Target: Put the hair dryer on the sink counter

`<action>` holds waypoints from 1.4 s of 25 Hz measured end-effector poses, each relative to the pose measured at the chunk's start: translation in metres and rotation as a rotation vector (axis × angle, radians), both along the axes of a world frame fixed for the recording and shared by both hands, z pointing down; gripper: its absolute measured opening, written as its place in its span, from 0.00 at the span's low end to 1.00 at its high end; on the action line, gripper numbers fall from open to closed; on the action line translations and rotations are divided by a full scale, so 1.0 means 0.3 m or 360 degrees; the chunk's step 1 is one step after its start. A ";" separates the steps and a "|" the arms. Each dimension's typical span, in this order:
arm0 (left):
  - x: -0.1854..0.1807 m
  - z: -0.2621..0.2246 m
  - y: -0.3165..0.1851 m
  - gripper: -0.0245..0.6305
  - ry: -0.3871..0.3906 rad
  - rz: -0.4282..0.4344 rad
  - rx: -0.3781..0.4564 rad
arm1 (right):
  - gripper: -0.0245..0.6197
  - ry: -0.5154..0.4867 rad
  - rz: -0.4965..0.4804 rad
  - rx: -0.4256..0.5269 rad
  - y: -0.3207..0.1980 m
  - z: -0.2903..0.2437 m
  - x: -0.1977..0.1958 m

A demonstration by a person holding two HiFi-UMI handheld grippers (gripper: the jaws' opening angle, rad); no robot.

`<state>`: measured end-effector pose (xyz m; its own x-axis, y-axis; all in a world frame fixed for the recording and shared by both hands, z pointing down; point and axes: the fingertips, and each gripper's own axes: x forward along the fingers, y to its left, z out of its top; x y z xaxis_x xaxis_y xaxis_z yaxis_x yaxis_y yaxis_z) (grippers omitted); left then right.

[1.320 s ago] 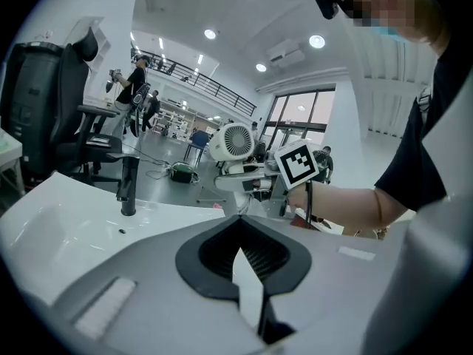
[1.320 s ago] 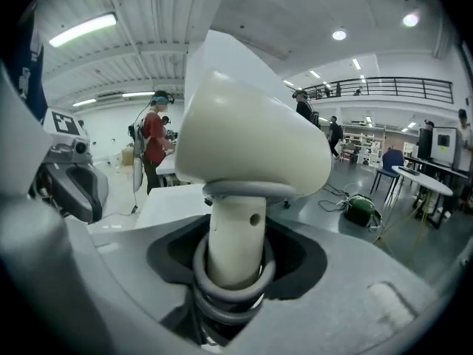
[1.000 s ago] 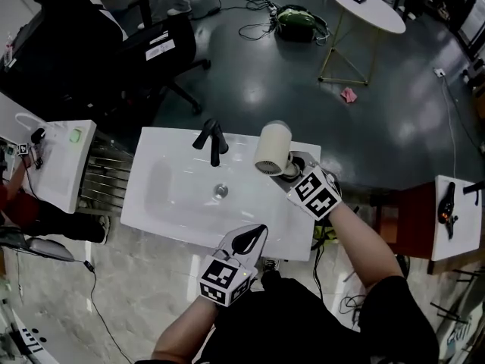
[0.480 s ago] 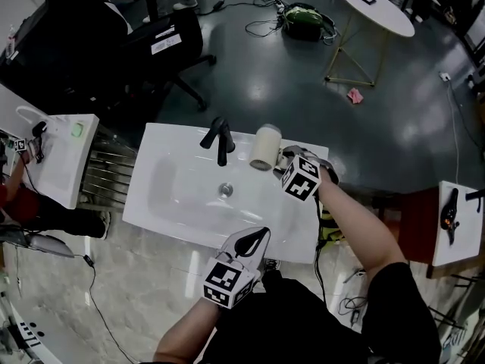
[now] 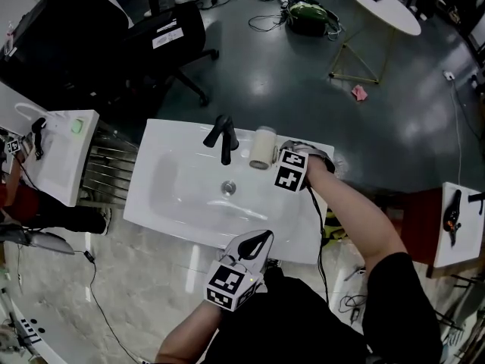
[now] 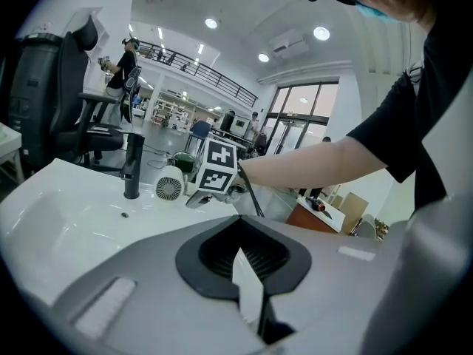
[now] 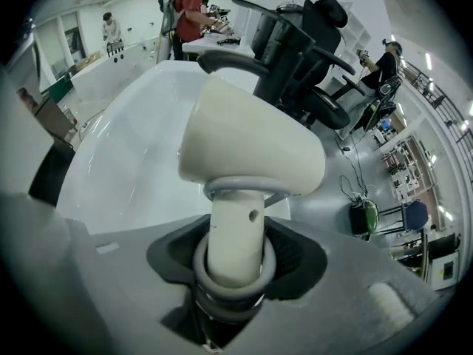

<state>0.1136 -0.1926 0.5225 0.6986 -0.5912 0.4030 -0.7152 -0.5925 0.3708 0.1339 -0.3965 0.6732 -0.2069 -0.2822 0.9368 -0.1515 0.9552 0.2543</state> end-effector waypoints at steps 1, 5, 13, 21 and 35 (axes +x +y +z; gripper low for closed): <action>-0.004 0.000 0.000 0.04 0.0004 -0.0005 -0.0002 | 0.36 0.0022 -0.0014 -0.0005 -0.004 0.008 -0.003; -0.029 -0.009 -0.007 0.04 0.0012 -0.0048 -0.0039 | 0.36 0.0093 -0.0051 -0.0020 -0.018 0.039 -0.007; -0.050 -0.005 -0.008 0.04 0.0003 -0.0075 -0.0042 | 0.36 0.0155 -0.0061 -0.0013 -0.016 0.093 0.004; -0.049 0.012 0.006 0.04 0.0014 -0.0065 -0.0049 | 0.37 0.0149 -0.0059 -0.0080 -0.017 0.104 0.002; -0.049 0.029 0.035 0.04 0.0041 -0.0073 -0.0095 | 0.43 0.0128 -0.0029 -0.0088 -0.037 0.101 0.005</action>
